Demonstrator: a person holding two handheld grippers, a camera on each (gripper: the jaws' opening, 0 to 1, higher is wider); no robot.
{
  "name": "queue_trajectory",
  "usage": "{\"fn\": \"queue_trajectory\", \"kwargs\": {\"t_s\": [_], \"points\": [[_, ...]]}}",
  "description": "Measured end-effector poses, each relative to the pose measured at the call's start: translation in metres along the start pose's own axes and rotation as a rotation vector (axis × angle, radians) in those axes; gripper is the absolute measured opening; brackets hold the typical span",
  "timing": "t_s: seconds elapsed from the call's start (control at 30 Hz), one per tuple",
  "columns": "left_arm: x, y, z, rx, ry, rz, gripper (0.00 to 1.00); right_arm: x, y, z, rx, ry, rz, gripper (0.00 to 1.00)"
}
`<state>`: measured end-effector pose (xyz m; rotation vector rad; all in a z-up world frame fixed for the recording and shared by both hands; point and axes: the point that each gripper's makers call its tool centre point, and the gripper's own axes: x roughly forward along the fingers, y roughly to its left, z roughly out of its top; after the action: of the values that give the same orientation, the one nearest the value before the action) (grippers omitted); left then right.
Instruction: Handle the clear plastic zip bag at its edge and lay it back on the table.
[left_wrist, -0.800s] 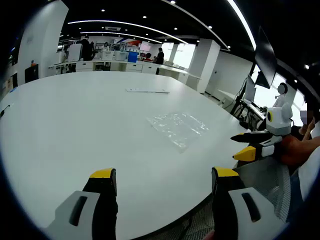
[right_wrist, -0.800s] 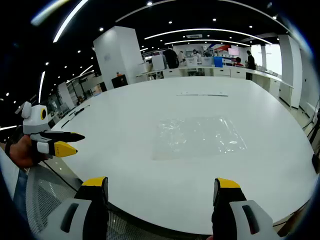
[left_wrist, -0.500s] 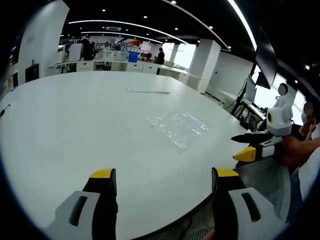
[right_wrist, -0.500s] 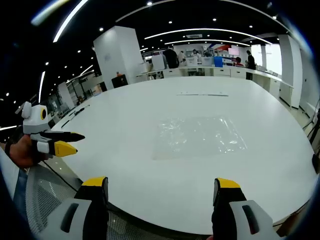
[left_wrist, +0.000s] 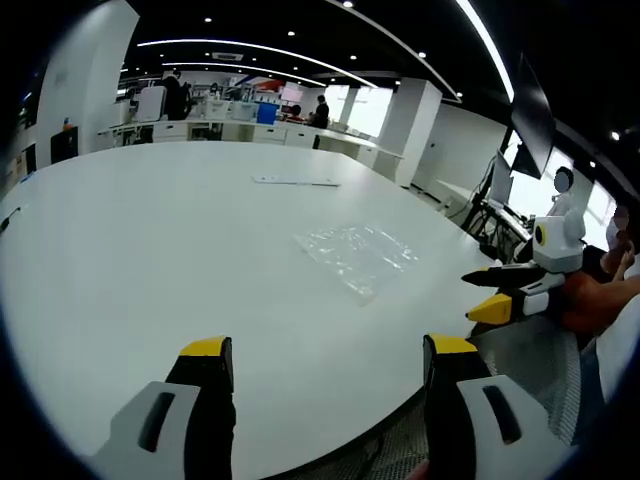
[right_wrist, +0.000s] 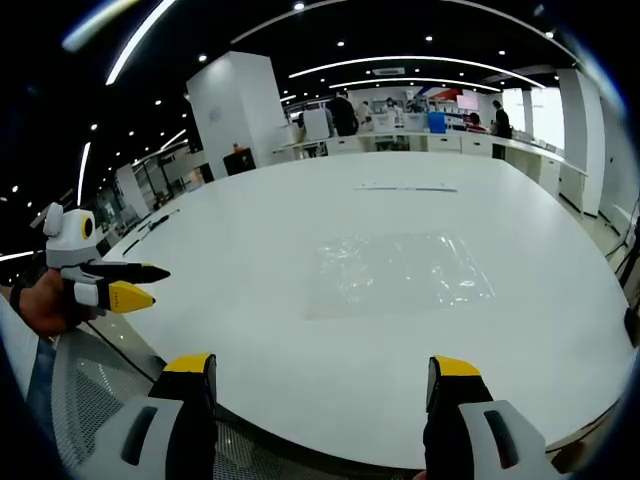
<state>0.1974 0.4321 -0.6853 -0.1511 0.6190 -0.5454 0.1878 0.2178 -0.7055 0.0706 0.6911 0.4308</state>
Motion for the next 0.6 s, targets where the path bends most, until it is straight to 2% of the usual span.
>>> {"fn": "queue_trajectory", "kwargs": {"t_s": [0.6], "points": [[0.0001, 0.0002, -0.0001, -0.005, -0.005, 0.0, 0.77, 0.0007, 0.001, -0.0007, 0.0, -0.001, 0.003, 0.87]]}}
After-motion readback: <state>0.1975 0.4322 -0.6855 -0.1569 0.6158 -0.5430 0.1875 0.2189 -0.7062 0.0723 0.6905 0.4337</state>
